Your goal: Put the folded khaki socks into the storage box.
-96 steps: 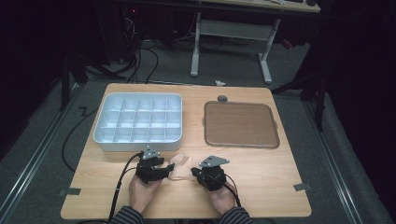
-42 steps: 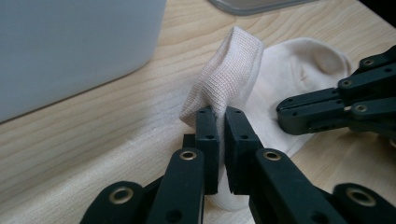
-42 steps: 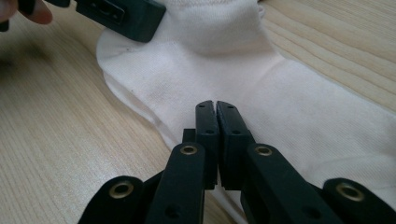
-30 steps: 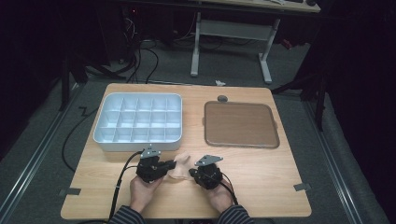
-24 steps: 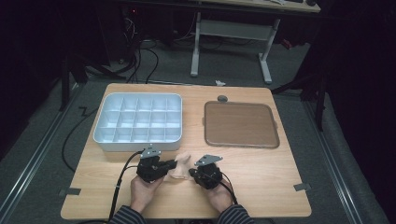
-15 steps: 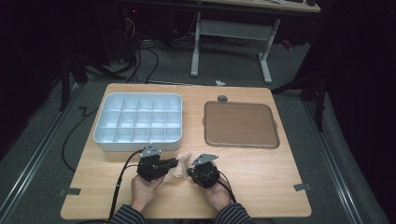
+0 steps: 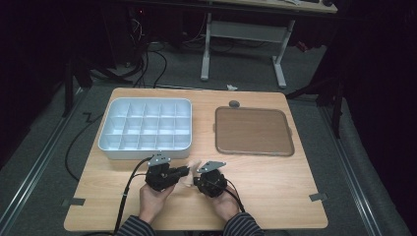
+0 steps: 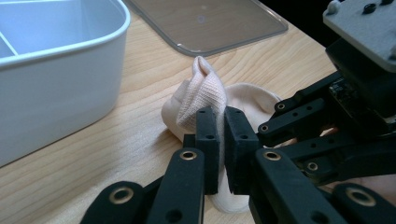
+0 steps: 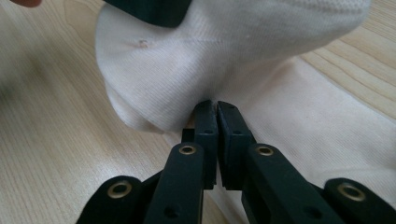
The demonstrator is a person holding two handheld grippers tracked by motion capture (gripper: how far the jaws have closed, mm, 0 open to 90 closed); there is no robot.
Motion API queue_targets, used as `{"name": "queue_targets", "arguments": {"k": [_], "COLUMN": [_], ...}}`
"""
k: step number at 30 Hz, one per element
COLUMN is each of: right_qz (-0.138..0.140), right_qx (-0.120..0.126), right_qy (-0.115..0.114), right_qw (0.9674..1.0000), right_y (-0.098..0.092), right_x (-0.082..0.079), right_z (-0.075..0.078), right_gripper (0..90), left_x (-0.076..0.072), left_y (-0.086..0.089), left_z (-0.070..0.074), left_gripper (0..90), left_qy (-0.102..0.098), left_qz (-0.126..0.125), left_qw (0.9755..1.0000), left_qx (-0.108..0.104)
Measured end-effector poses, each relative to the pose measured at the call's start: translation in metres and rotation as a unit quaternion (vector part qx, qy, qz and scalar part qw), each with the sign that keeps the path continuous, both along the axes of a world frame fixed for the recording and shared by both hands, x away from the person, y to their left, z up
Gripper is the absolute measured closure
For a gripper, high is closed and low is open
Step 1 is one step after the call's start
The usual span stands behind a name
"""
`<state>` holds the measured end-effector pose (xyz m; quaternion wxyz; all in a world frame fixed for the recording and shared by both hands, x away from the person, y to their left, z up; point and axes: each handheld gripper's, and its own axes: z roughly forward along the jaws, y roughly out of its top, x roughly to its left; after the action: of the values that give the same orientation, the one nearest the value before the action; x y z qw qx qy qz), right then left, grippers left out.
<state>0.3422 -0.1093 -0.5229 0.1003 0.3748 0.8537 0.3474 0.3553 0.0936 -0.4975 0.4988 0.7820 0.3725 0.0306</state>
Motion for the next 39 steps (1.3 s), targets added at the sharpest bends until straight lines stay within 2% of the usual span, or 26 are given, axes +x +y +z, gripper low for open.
{"name": "queue_targets", "arguments": {"k": [3, 5, 7, 11, 17, 21, 25, 29, 32, 39], "right_qz": [0.002, -0.007, -0.013, -0.033, -0.092, -0.132, -0.146, -0.156, -0.155, -0.146], "right_qx": [0.004, -0.001, 0.0, 0.017, 0.008, 0.008, 0.003, 0.003, 0.002, 0.003], "right_qy": [0.0, -0.004, -0.014, -0.041, -0.061, -0.071, -0.067, -0.046, -0.026, -0.02], "right_qw": [1.0, 1.0, 0.9998, 0.9985, 0.9938, 0.9887, 0.987, 0.9866, 0.9876, 0.9891], "right_y": [0.001, 0.0, -0.004, -0.017, -0.048, -0.067, -0.074, -0.078, -0.078, -0.073], "right_x": [-0.001, -0.002, -0.004, -0.012, -0.018, -0.02, -0.02, -0.018, -0.016, -0.014], "right_z": [0.0, 0.003, 0.006, 0.019, 0.026, 0.027, 0.022, 0.012, 0.004, 0.0], "right_gripper": [80.3, 77.8, 77.3, 76.6, 71.9, 68.6, 66.6, 66.7, 71.3, 83.1], "left_x": [0.0, 0.0, 0.0, 0.0, -0.001, -0.001, -0.002, -0.002, -0.002, -0.002], "left_y": [0.001, 0.003, 0.004, 0.005, 0.005, 0.005, 0.005, 0.005, 0.005, 0.003], "left_z": [0.0, 0.0, 0.001, 0.001, 0.001, 0.001, 0.002, 0.002, 0.002, 0.002], "left_gripper": [85.8, 85.8, 85.8, 85.8, 85.8, 85.8, 85.8, 85.8, 85.8, 85.8], "left_qy": [0.001, 0.001, 0.0, -0.001, -0.002, -0.004, -0.004, -0.004, -0.005, -0.006], "left_qz": [0.006, 0.008, 0.009, 0.011, 0.011, 0.013, 0.015, 0.016, 0.016, 0.014], "left_qw": [0.9999, 0.9998, 0.9997, 0.9995, 0.9995, 0.9994, 0.9994, 0.9994, 0.9994, 0.9995], "left_qx": [0.016, 0.02, 0.024, 0.028, 0.031, 0.032, 0.032, 0.032, 0.032, 0.027]}}
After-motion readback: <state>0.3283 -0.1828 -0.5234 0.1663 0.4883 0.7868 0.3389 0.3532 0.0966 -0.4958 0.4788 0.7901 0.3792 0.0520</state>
